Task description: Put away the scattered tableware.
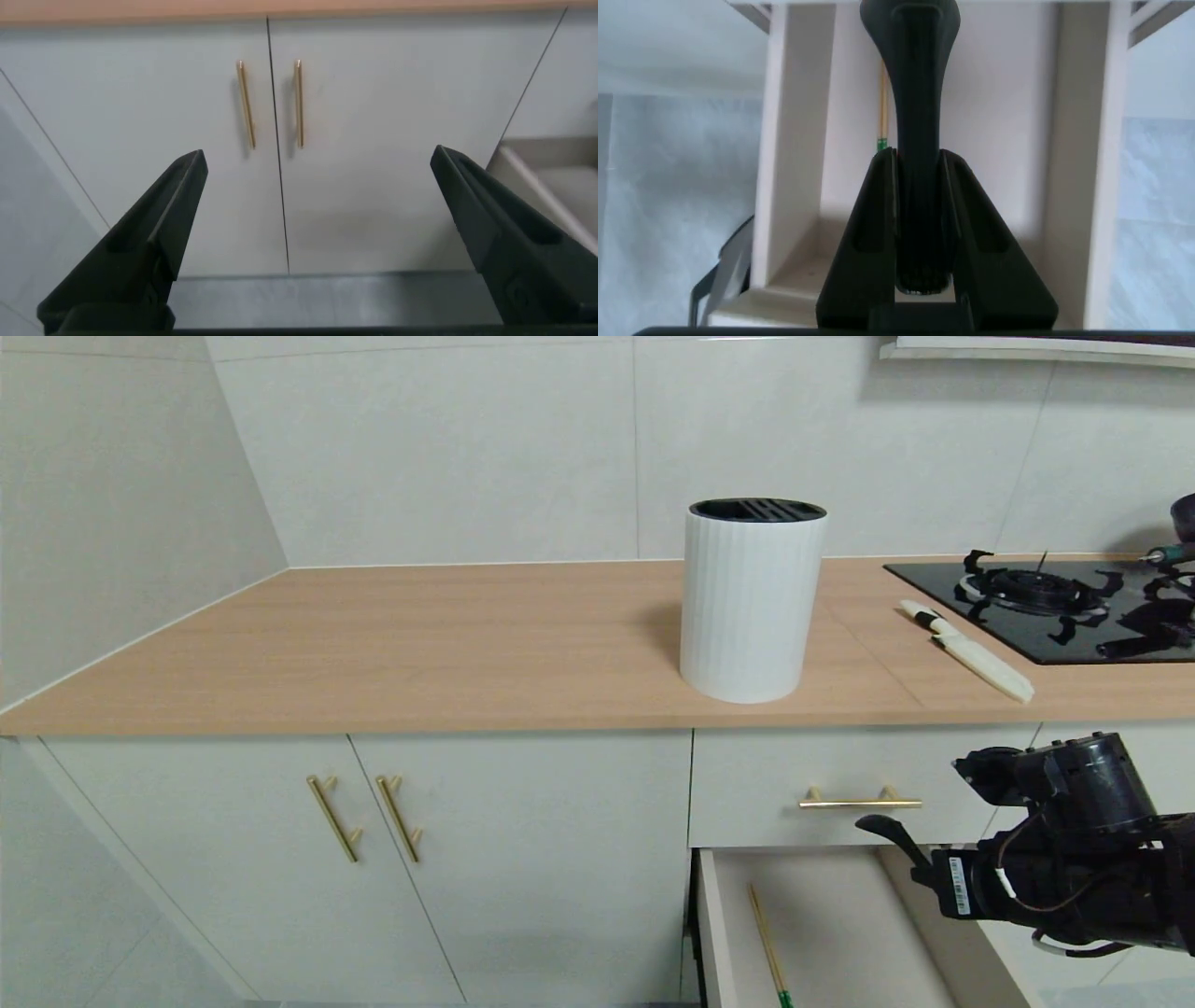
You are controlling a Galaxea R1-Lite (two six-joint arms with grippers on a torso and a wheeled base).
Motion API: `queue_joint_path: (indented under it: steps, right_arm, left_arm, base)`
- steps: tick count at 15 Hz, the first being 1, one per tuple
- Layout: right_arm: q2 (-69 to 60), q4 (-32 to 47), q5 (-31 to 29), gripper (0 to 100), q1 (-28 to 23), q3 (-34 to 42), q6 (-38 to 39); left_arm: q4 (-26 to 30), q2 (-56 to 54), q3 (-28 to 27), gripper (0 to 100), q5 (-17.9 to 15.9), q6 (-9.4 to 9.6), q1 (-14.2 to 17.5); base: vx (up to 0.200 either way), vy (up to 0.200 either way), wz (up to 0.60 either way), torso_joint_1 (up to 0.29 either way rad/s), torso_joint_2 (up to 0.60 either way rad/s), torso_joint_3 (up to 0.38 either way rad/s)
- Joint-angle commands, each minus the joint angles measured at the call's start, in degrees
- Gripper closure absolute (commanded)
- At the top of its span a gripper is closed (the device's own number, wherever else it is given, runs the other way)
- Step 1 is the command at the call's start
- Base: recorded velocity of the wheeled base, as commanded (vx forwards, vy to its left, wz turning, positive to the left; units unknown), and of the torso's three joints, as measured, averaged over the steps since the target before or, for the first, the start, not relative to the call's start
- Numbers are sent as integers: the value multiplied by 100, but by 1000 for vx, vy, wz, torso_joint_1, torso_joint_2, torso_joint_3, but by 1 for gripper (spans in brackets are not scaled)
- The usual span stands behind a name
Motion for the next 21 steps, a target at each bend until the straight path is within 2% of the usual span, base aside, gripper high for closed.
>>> queue_joint_path:
  steps: [1, 11, 17, 18, 21]
  right_arm:
    - [232, -102, -4, 100, 4, 73, 0]
    - [654, -419, -4, 100, 4, 160, 0]
    - [856, -603, -12, 100, 4, 178, 0]
    - [1041, -841, -12, 100, 4, 178, 0]
    - [1937, -2185, -171, 100, 4, 468, 8]
  left_arm:
    - [-3, 0, 1, 0, 1, 0, 4]
    - [-3, 0, 1, 0, 1, 0, 4]
    - [-3, 0, 1, 0, 1, 0, 4]
    - [-3, 0, 1, 0, 1, 0, 4]
    - [-3, 0, 1, 0, 1, 0, 4]
  base:
    - [0, 0, 0, -173, 476, 300]
    - [0, 0, 0, -129, 455, 319]
    - [0, 0, 0, -18, 80, 58]
    - [0, 0, 0, 0, 0, 0]
    - [0, 0, 0, 0, 0, 0]
